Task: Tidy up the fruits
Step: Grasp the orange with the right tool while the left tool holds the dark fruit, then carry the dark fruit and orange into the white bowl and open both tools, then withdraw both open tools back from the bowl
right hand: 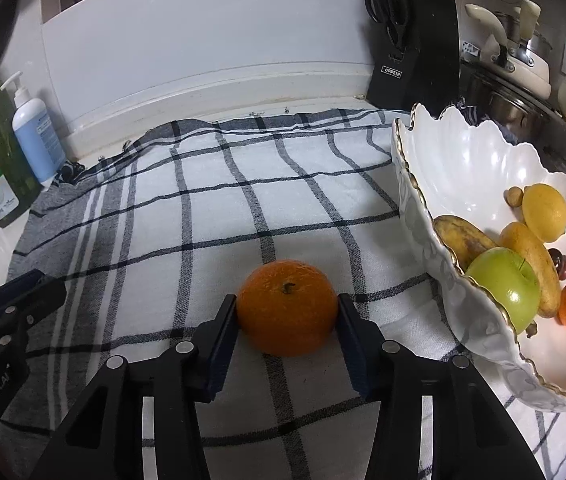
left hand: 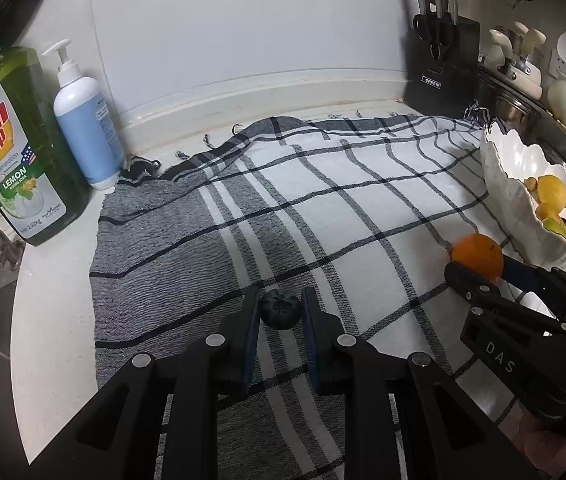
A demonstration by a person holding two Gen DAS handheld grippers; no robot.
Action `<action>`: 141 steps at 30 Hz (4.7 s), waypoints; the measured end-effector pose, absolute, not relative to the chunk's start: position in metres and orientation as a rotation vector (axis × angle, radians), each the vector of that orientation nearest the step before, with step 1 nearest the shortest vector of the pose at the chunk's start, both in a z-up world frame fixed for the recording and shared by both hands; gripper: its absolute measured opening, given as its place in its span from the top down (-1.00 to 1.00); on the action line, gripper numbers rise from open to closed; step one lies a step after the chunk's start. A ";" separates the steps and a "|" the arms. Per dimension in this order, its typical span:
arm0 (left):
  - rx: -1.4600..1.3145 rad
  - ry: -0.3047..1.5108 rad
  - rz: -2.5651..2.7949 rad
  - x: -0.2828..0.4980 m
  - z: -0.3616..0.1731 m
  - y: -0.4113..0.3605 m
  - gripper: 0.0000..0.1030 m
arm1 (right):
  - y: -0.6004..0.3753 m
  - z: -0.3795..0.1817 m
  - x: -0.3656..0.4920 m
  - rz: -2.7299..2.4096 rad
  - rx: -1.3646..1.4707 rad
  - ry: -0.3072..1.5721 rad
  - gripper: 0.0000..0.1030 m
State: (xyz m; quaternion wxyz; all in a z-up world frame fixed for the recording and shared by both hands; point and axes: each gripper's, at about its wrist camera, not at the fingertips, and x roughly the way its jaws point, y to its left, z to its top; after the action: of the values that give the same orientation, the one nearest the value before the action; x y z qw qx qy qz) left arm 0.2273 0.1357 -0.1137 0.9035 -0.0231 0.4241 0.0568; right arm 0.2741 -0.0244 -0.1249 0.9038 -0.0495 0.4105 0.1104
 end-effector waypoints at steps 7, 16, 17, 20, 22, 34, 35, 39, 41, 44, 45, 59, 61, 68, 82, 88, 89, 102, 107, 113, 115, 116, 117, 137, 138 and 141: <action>-0.038 0.866 0.111 0.223 -0.106 0.131 0.59 | -0.029 -0.111 0.261 0.228 -0.088 0.818 0.06; -0.018 0.838 0.088 0.217 -0.090 0.111 0.59 | -0.047 -0.084 0.241 0.216 -0.059 0.781 0.06; -0.014 0.834 0.082 0.216 -0.087 0.107 0.59 | -0.050 -0.081 0.239 0.212 -0.056 0.778 0.06; -0.004 0.824 0.062 0.215 -0.082 0.094 0.59 | -0.063 -0.074 0.231 0.197 -0.044 0.767 0.06; 0.000 0.818 0.044 0.214 -0.078 0.085 0.59 | -0.072 -0.069 0.227 0.190 -0.033 0.765 0.06; 0.027 0.791 -0.082 0.222 -0.055 0.021 0.59 | -0.130 -0.040 0.206 0.120 0.001 0.735 0.06; 0.029 0.788 -0.092 0.224 -0.053 0.015 0.59 | -0.136 -0.037 0.206 0.108 0.002 0.729 0.06; 0.034 0.777 -0.124 0.232 -0.045 -0.005 0.58 | -0.156 -0.030 0.207 0.074 0.014 0.716 0.06; 0.037 0.774 -0.138 0.239 -0.041 -0.015 0.58 | -0.166 -0.028 0.210 0.053 0.022 0.713 0.06; 0.042 0.762 -0.156 0.249 -0.034 -0.030 0.58 | -0.181 -0.024 0.216 0.023 0.035 0.706 0.06; 0.045 0.759 -0.160 0.252 -0.033 -0.033 0.58 | -0.186 -0.023 0.218 0.012 0.036 0.703 0.06; 0.091 0.756 -0.202 0.316 -0.030 -0.100 0.58 | -0.258 -0.028 0.271 -0.123 0.082 0.709 0.06; 0.099 0.762 -0.202 0.325 -0.032 -0.105 0.58 | -0.264 -0.031 0.280 -0.134 0.083 0.717 0.06; 0.132 0.788 -0.198 0.354 -0.046 -0.120 0.58 | -0.278 -0.047 0.304 -0.159 0.079 0.753 0.06; 0.139 0.828 -0.195 0.367 -0.066 -0.122 0.20 | -0.279 -0.064 0.316 -0.176 0.069 0.800 0.03; 0.152 0.803 -0.159 0.359 -0.060 -0.116 -0.24 | -0.276 -0.053 0.304 -0.225 0.049 0.743 -0.64; 0.153 0.801 -0.154 0.357 -0.059 -0.115 -0.25 | -0.275 -0.051 0.302 -0.231 0.044 0.737 -0.66; 0.143 0.747 -0.127 0.313 -0.028 -0.101 -0.62 | -0.272 -0.020 0.262 -0.246 0.079 0.687 -0.83; 0.124 0.732 -0.120 0.290 -0.017 -0.091 -0.63 | -0.268 -0.009 0.242 -0.235 0.088 0.668 -0.83; 0.100 0.709 -0.108 0.260 -0.005 -0.077 -0.65 | -0.261 -0.001 0.217 -0.224 0.096 0.650 -0.83; 0.096 0.702 -0.106 0.251 -0.002 -0.074 -0.67 | -0.258 0.002 0.207 -0.220 0.097 0.643 -0.83; 0.094 0.696 -0.105 0.245 0.000 -0.072 -0.68 | -0.257 0.004 0.203 -0.219 0.097 0.639 -0.83; 0.092 0.692 -0.104 0.241 0.001 -0.070 -0.68 | -0.256 0.005 0.199 -0.216 0.097 0.636 -0.83; 0.051 0.653 -0.069 0.150 0.012 -0.037 -0.82 | -0.233 0.007 0.118 -0.159 0.117 0.623 -0.83; 0.045 0.652 -0.066 0.146 0.011 -0.035 -0.82 | -0.232 0.007 0.114 -0.157 0.119 0.623 -0.83; 0.056 0.647 -0.061 0.131 0.011 -0.033 -0.82 | -0.230 0.005 0.103 -0.148 0.119 0.622 -0.83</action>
State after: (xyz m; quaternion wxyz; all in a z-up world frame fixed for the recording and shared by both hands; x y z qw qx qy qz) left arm 0.1310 -0.0328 0.0105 0.9472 0.0274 0.3180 -0.0299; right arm 0.1026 -0.2298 0.0054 0.9477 0.0585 0.3053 -0.0728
